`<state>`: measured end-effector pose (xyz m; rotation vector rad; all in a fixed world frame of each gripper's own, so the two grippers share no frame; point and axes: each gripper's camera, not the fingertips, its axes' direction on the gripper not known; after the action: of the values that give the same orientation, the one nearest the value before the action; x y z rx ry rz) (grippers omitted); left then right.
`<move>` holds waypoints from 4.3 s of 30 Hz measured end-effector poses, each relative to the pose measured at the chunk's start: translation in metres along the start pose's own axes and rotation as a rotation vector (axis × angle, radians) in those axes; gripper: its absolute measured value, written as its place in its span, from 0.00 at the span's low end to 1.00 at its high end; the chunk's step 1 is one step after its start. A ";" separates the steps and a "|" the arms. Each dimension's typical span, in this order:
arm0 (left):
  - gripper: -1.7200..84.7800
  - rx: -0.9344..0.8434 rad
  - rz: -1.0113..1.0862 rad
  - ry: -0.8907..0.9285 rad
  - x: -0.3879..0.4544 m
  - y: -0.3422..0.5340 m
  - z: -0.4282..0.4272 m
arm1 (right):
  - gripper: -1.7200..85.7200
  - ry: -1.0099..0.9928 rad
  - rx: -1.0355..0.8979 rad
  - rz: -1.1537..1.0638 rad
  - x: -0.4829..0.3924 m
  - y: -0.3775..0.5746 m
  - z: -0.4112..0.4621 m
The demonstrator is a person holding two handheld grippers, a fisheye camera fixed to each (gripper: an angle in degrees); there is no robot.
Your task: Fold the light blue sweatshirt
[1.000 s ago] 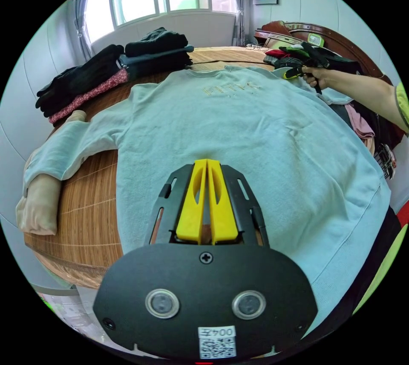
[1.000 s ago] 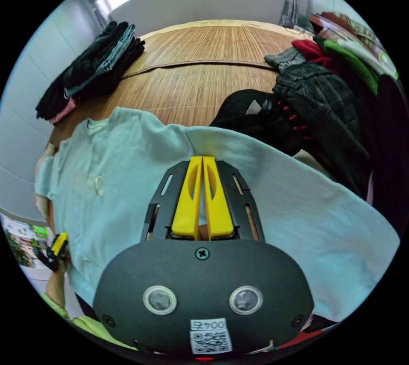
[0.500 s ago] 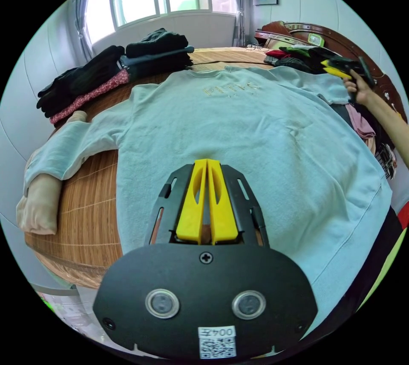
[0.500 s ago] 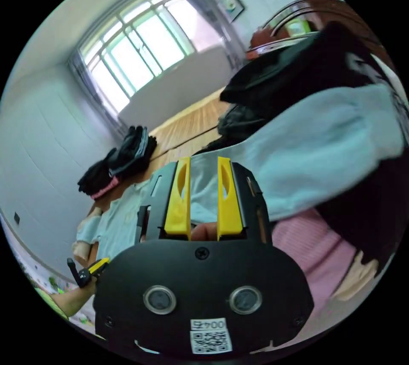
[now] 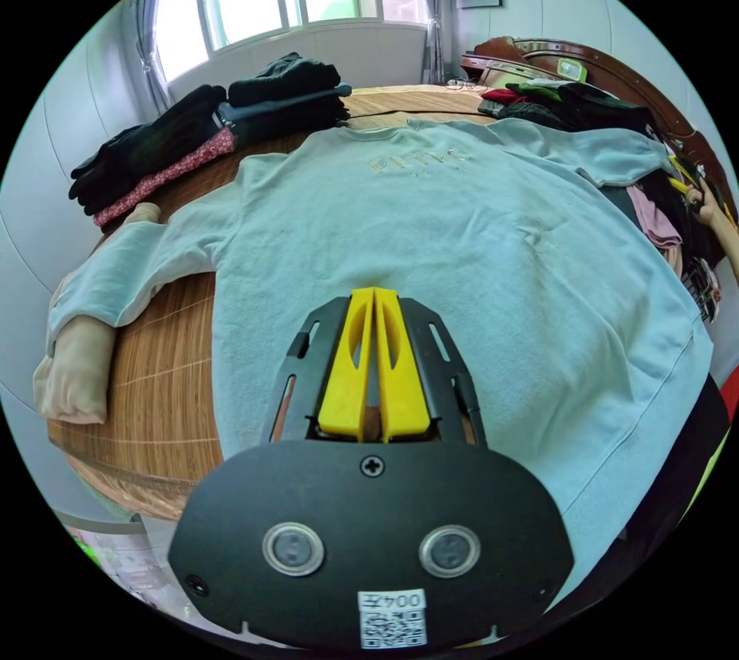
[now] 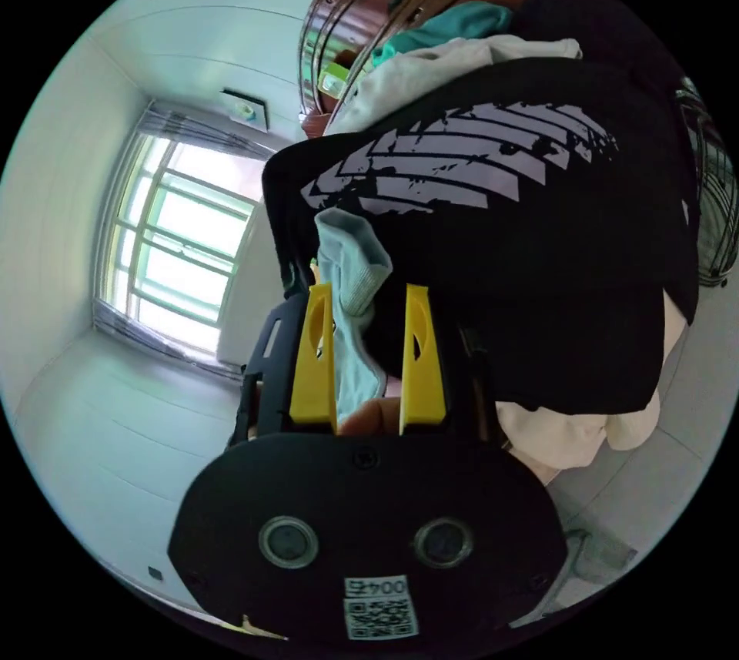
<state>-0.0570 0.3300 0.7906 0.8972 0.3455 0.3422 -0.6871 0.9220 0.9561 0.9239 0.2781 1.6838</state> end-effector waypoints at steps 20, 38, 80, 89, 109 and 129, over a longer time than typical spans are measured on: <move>0.02 0.005 -0.010 0.013 0.002 0.002 0.013 | 0.06 0.099 -0.074 -0.765 -0.287 0.097 0.046; 0.02 0.015 -0.013 0.015 0.007 0.007 0.044 | 0.09 0.059 -0.419 -1.311 -0.413 0.432 0.268; 0.06 0.017 -0.373 0.212 -0.043 -0.113 0.168 | 0.06 0.417 -0.421 -0.952 -0.203 0.241 0.188; 0.05 0.052 -0.407 0.069 -0.048 -0.057 0.174 | 0.06 0.423 -0.415 -0.949 -0.205 0.236 0.180; 0.04 0.094 -0.813 0.505 -0.101 0.106 0.270 | 0.11 0.339 -0.598 -1.505 -0.264 0.182 0.213; 0.04 0.097 -0.824 0.530 -0.092 0.140 0.288 | 0.08 0.173 -0.740 -0.992 -0.213 0.102 0.229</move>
<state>-0.0354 0.1715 1.0823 0.6763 1.1813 -0.2153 -0.5898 0.6334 1.0791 0.0203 0.1562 0.8042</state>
